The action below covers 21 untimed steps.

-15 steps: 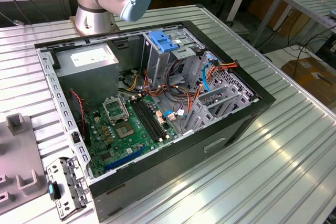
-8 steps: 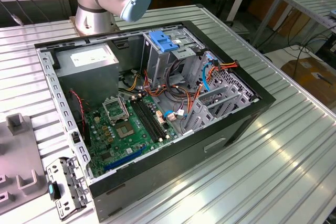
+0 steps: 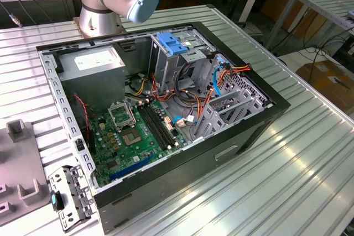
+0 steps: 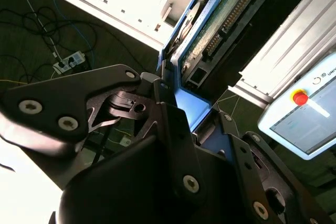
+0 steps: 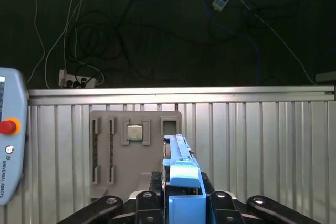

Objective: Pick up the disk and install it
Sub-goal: 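Pick up the disk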

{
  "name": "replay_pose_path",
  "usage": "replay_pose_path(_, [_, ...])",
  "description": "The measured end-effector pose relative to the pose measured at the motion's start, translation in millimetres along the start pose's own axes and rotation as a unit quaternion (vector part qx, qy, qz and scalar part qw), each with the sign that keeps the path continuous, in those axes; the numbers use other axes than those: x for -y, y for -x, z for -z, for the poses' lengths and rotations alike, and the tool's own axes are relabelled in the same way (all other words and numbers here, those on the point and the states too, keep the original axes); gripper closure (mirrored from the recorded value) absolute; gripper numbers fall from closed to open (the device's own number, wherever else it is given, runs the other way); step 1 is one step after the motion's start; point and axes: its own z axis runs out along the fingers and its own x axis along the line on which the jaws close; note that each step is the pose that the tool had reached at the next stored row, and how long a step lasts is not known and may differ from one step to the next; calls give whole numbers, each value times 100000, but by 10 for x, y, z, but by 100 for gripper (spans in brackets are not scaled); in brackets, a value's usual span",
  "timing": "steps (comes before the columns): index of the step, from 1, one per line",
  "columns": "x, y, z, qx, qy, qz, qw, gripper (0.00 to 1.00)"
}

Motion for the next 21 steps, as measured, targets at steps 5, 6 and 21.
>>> replay_pose_path(5, [0,0,9,0,3,0,100000,63])
replay_pose_path(6, [0,0,11,1,0,0,100000,63])
replay_pose_path(21, [47,1,11,2,-1,-2,100000,63])
